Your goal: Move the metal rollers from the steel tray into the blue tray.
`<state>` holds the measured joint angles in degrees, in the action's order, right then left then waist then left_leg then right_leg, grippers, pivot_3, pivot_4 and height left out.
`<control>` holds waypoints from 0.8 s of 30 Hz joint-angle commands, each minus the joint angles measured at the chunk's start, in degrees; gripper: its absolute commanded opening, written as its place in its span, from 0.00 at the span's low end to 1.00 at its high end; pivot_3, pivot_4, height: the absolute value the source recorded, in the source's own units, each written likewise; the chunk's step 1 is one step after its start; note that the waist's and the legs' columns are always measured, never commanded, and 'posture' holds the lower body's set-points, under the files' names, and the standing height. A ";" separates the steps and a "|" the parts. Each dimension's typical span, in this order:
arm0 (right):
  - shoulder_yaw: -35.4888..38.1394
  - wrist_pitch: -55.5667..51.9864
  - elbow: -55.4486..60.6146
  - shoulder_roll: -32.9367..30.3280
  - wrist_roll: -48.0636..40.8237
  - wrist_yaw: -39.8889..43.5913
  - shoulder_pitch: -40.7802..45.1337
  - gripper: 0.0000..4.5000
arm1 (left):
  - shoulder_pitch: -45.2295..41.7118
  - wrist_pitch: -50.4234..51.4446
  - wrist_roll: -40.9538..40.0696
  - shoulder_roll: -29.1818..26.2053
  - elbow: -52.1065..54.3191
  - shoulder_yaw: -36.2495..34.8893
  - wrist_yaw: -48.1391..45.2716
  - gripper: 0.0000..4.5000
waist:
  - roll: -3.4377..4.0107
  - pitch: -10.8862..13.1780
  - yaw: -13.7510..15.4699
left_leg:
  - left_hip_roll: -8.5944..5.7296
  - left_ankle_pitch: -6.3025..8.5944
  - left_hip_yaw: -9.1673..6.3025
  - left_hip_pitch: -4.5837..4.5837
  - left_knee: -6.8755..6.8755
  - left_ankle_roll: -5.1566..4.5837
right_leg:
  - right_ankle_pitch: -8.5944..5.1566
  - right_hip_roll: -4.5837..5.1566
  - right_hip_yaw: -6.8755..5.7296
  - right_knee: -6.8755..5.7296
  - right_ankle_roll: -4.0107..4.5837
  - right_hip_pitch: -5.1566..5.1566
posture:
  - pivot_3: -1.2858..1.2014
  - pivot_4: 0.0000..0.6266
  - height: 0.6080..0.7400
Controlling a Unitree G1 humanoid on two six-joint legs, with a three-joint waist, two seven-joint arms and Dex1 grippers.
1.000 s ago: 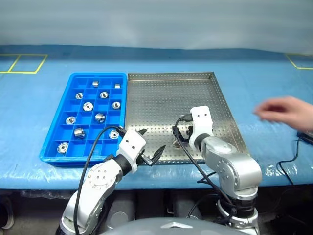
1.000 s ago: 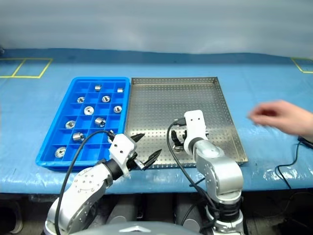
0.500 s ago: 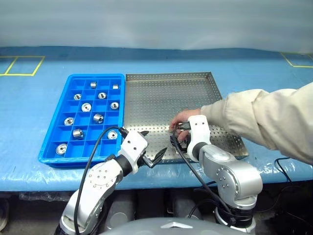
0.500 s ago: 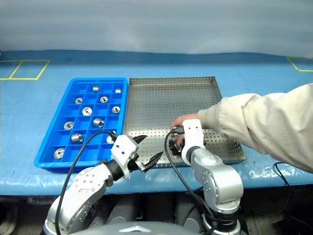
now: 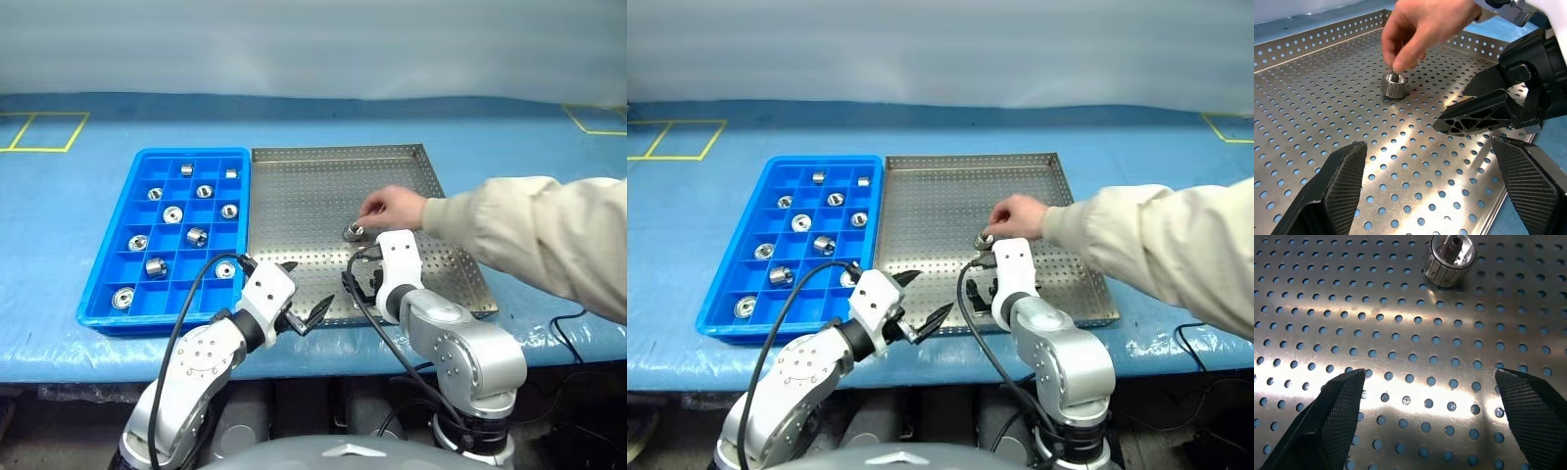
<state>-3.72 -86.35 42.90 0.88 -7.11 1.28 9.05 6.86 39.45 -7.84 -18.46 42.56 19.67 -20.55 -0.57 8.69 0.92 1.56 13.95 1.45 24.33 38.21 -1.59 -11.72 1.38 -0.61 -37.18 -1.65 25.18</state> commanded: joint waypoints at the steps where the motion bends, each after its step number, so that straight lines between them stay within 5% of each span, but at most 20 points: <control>1: -0.31 3.33 -0.85 0.47 -0.06 -0.12 1.81 0.99 | -0.25 -0.83 -0.05 0.07 0.27 0.18 0.32 0.99 | 0.00 0.00 -0.01 | 0.00 0.00 0.01 -0.02 0.00 0.00 | 0.00 0.00 0.00 0.00 0.00 -0.01 | 0.56 0.24 1.00; 23: 1.20 43.33 -44.67 -0.34 4.29 -1.17 16.69 0.99 | -1.19 -0.77 0.08 0.54 0.02 -0.37 1.79 0.99 | -0.01 0.01 0.62 | -0.01 0.00 0.16 -0.71 -0.21 -0.03 | 0.01 -0.02 0.15 0.13 -0.01 -0.62 | 0.58 0.24 1.00; 24: 1.24 44.01 -45.51 -0.31 4.30 -1.12 16.61 0.91 | -1.09 -0.70 0.12 0.53 0.15 -0.41 1.99 0.99 | -0.01 0.01 0.73 | -0.01 0.00 0.16 -0.71 -0.20 -0.03 | 0.01 -0.01 0.16 0.14 -0.01 -0.62 | 0.59 0.24 1.00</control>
<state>-3.00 -44.74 -2.41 0.46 -2.94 0.08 24.63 5.96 39.44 -7.74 -18.14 41.94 19.58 -18.78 -0.58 8.71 1.65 1.54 13.96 1.62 23.63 38.01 -1.62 -11.70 1.37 -0.45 -37.05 -1.66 24.56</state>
